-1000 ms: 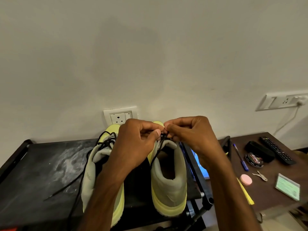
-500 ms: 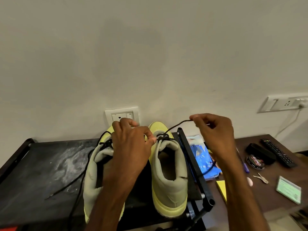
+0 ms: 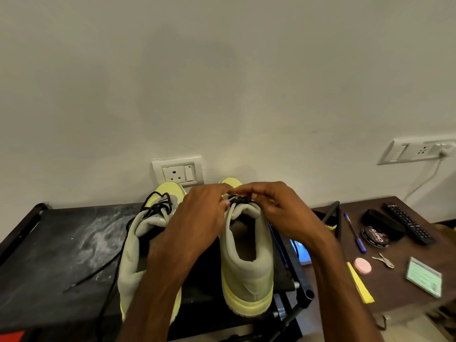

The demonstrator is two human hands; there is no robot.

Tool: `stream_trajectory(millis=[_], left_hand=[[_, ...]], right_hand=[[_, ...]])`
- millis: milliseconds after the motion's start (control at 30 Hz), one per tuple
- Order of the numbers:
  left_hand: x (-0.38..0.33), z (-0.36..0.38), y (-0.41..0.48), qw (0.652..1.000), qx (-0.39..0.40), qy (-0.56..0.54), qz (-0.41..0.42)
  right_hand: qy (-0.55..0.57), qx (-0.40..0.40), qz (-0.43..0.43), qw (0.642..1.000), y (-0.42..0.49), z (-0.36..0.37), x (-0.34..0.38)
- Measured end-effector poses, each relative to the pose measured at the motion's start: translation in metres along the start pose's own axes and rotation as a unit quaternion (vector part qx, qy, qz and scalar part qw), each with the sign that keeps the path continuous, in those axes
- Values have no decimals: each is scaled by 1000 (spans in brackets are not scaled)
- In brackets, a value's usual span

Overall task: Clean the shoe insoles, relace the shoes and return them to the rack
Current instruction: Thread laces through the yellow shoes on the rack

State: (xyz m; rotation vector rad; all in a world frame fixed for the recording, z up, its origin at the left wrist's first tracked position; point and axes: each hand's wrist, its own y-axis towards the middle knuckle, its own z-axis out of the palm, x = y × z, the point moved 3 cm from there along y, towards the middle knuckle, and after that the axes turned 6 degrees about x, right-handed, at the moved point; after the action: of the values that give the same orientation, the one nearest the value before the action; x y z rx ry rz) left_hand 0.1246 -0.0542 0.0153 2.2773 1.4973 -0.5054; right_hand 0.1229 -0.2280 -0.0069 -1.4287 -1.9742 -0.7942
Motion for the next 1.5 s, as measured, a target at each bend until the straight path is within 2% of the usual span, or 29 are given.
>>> stream_trajectory(millis=[200,367,500,667,833,967,1033,1133,1267,1367,1500], left_hand=[[-6,-2,4,998,-65,-22,12],[-10,-2,12,999,-32,-6,10],[-11,-5,16,999,-44,-6,-3],[-5,-3,20,995,-55,-84,-23],[-4,3,24,981,-72,-180,-30],[-4,4,25,972,-51,-228,-15],[-2,3,25,971,-37,-236,-12],[-2,3,24,971,-27,-238,-10],[-7,4,20,979,-33,-199,20],[-8,2,17,986,-64,-152,30],[-12,-1,15,987,-104,-115,42]], right_hand=[[26,15,-4,1000,3,-2,-7],[13,-28,-3,1000,-1,-15,-8],[2,-77,-34,996,-9,-28,10],[-8,-79,-41,996,-13,-33,20],[-7,0,-45,999,-15,-29,25],[-20,43,-47,998,-15,-26,30],[-28,33,-40,998,-14,-28,29],[-40,-31,-21,998,-13,-34,22],[96,-87,13,992,-8,-24,17],[126,-108,17,986,-4,-13,17],[160,-98,42,981,-5,-12,17]])
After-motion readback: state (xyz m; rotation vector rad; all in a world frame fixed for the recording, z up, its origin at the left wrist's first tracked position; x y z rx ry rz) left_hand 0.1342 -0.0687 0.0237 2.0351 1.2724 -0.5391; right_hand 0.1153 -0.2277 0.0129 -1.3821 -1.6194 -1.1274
